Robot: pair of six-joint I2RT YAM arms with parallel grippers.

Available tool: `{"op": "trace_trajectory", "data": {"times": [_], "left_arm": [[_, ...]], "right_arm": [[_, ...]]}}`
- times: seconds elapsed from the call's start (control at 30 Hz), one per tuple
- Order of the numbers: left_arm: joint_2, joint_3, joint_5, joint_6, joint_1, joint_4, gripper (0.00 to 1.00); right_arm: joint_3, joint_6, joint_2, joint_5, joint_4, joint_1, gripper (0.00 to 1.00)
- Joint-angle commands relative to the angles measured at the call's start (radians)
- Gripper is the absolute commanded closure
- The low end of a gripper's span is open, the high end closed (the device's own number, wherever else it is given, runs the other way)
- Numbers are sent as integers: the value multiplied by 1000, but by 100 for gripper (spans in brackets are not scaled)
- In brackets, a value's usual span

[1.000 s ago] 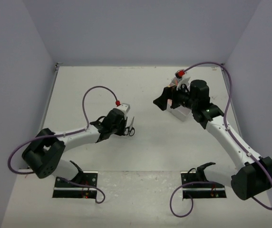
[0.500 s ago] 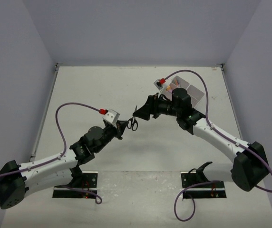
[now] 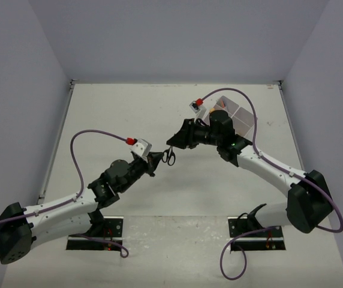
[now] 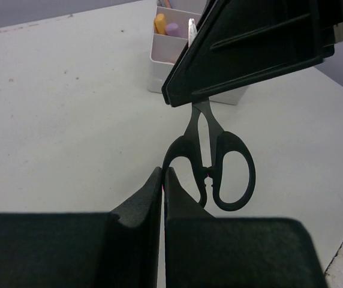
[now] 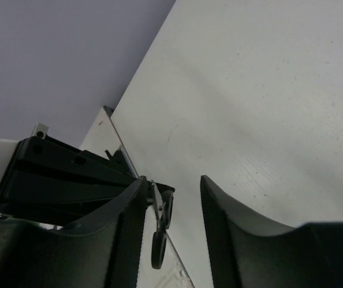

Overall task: Sort the stationery into containers
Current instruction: Pick up the scissors from the center of the board.

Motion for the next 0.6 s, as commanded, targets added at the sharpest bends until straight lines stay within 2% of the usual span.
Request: {"op": "trace_trajectory", "data": {"times": [0.0, 0.03, 0.07, 0.1, 0.13, 0.17, 0.23, 0.27, 0.33, 0.37, 0.43, 0.47, 0.53, 0.57], "left_arm": [[-21, 13, 25, 26, -3, 64, 100], [-20, 15, 24, 26, -3, 60, 100], [-18, 18, 18, 26, -3, 53, 100], [-14, 26, 14, 23, -3, 30, 95], [-4, 46, 13, 18, -3, -24, 78], [3, 87, 14, 15, -3, -59, 53], [22, 140, 2, -22, -3, -191, 16], [28, 199, -8, -39, -3, -247, 3], [35, 264, -26, -79, -3, -371, 0], [40, 299, -30, -98, -3, -431, 0], [25, 398, 3, -139, -4, -651, 0], [11, 419, 17, -145, -3, -703, 0], [-41, 460, 54, -136, -3, -828, 0], [-87, 470, 57, -134, -3, -854, 0]], "right_arm": [[78, -31, 33, -14, -8, 8, 86], [83, -36, 39, -35, -9, 8, 100], [86, -39, 39, -41, -10, 9, 100], [84, -49, 35, -45, -10, 10, 100], [79, -73, 23, -44, -14, 10, 100], [80, -92, 15, -39, -25, 8, 100], [92, -187, -15, 7, -83, -4, 100], [100, -231, -29, 39, -112, -13, 100], [111, -313, -57, 113, -173, -41, 100], [109, -347, -72, 203, -218, -82, 100], [86, -498, -128, 294, -259, -187, 100], [81, -570, -146, 307, -267, -209, 100], [11, -809, -183, 458, -249, -229, 100], [3, -844, -190, 476, -247, -236, 100]]}}
